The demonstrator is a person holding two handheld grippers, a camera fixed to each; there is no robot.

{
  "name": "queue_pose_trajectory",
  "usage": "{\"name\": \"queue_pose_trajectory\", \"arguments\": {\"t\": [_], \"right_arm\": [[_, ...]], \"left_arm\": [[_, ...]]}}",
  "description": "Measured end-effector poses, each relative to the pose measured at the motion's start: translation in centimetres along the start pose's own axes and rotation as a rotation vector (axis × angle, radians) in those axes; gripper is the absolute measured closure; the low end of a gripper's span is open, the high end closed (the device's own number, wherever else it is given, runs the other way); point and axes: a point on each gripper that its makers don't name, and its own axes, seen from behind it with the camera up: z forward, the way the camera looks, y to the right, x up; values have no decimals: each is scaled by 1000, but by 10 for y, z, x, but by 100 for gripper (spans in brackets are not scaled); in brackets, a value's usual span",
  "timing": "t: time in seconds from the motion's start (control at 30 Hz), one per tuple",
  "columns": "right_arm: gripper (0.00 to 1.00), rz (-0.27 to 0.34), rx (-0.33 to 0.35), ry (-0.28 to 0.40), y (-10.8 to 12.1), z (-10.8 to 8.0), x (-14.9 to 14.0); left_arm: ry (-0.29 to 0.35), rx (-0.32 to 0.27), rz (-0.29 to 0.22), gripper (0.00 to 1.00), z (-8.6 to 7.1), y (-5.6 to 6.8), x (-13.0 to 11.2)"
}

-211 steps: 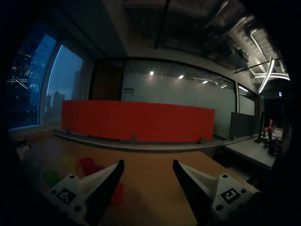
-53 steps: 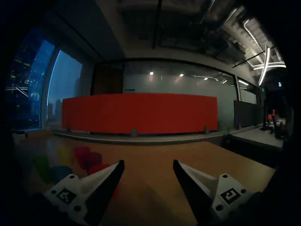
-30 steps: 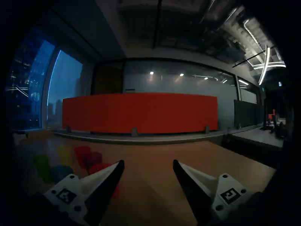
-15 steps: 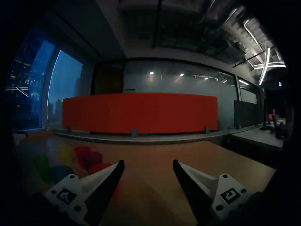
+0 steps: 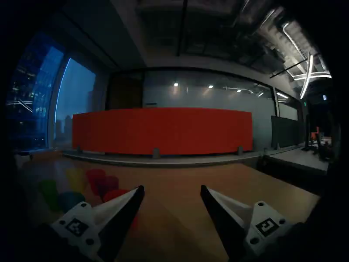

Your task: Pour water

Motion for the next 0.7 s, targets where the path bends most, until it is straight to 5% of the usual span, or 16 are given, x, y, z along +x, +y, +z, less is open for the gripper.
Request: {"name": "queue_pose_trajectory", "arguments": {"t": [0.7], "right_arm": [[0, 0, 0, 0, -1, -1, -1]], "left_arm": [[1, 0, 0, 4, 2, 0, -2]]}}
